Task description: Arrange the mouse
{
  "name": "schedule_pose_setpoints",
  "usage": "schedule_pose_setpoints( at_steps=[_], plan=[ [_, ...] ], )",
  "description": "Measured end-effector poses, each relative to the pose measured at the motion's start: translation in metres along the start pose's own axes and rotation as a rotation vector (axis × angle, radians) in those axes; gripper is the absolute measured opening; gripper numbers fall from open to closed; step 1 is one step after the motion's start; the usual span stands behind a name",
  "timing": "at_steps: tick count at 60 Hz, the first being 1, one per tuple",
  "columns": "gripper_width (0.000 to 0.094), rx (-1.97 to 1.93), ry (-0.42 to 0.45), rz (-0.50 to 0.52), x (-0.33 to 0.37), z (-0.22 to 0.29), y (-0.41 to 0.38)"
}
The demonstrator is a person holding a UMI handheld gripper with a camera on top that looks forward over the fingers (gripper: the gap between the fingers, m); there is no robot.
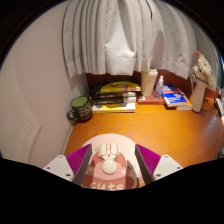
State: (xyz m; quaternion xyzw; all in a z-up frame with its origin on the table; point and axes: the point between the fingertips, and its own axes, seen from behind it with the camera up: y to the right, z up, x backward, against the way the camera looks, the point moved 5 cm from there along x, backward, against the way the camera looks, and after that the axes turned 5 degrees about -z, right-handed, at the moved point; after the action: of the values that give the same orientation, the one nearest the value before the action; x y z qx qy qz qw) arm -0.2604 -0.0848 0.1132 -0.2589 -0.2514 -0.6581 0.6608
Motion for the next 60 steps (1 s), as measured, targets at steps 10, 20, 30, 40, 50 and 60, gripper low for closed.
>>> schedule_pose_setpoints(
  at_steps=[10,20,30,40,50,60],
  plan=[
    [0.0863,-0.009,0.082,0.026,0.087,0.030,0.055],
    [0.0842,0.019,0.125,0.008,0.165,0.021,0.128],
    [0.0845,0.050,0.159,-0.029,0.214,-0.012,0.195],
    [0.0846,0.044,0.156,-0.041,0.240,-0.050,0.244],
    [0.0845,0.049,0.154,-0.033,0.254,-0.071,0.266],
    [0.0846,0.021,0.164,-0.008,0.262,-0.075,0.275]
  ],
)
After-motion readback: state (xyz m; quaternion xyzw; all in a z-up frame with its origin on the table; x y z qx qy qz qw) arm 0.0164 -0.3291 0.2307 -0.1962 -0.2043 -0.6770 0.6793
